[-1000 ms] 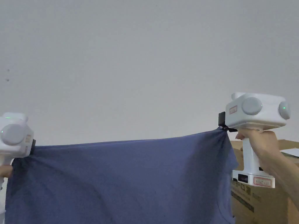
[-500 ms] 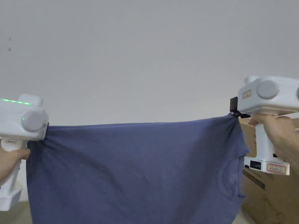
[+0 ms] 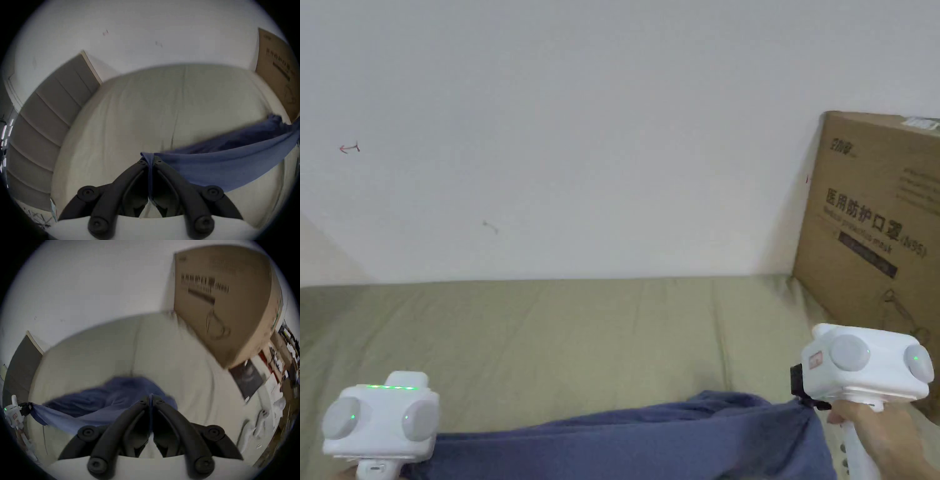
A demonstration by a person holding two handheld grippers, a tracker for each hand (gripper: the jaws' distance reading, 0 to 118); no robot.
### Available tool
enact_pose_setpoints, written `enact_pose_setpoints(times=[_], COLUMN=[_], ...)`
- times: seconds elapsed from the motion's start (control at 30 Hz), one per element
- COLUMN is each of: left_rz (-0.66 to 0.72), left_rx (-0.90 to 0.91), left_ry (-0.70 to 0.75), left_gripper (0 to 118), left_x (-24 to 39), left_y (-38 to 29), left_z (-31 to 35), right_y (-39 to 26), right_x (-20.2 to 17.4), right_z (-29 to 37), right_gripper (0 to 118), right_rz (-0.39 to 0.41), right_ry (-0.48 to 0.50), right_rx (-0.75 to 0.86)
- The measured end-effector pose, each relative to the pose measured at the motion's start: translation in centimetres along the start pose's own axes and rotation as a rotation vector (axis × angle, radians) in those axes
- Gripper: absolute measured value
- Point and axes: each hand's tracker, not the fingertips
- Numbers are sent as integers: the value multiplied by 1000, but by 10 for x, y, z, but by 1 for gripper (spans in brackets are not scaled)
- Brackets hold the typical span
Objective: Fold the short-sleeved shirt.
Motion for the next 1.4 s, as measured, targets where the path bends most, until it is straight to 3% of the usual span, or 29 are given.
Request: enact_pose_setpoints(times=[0.17, 0.23, 0.43, 0.6, 0.7, 0.87, 0.97, 1.13, 1.17, 1.23, 1.27, 1.3, 1.33, 1.37, 1.4], left_rz=[27, 13, -8, -94, -113, -221, -172, -116, -118, -116, -106, -90, -75, -40, -20], left_rx=[-38, -21, 46, 29, 4, -34, -57, -21, -16, -17, -29, -43, -48, -31, -31], left_ry=[-29, -43, -100, -138, -141, -101, -116, -122, -120, -126, -146, -166, -175, -188, -199], left_gripper=[2, 2, 2, 2, 2, 2, 2, 3, 8, 45, 67, 89, 94, 92, 93], left_x=[-12, -18, -48, -70, -75, -67, -75, -79, -77, -78, -79, -82, -84, -89, -94], left_y=[-29, -36, -90, -189, -253, -350, -376, -378, -376, -374, -373, -373, -374, -375, -375], left_z=[3, 16, 91, 157, 186, 211, 213, 222, 224, 227, 230, 232, 234, 239, 243], right_y=[-30, -40, -95, -187, -263, -359, -387, -390, -388, -385, -384, -384, -383, -382, -380], right_x=[16, 20, 48, 96, 112, 130, 144, 145, 139, 136, 135, 134, 134, 134, 134], right_z=[-4, 19, 96, 144, 177, 202, 213, 220, 221, 222, 223, 223, 225, 229, 234], right_gripper=[1, 1, 1, 1, 1, 1, 1, 1, 1, 4, 15, 41, 63, 73, 72], right_rz=[-3, -34, -18, -26, -77, -75, -127, -121, -99, -65, -62, -50, -39, -26, -22], right_ry=[3, 45, 78, 110, 116, 100, 118, 130, 122, 112, 108, 88, 78, 74, 69], right_rx=[-40, -21, 15, -15, -24, -117, -126, -116, -106, -94, -90, -79, -74, -67, -55])
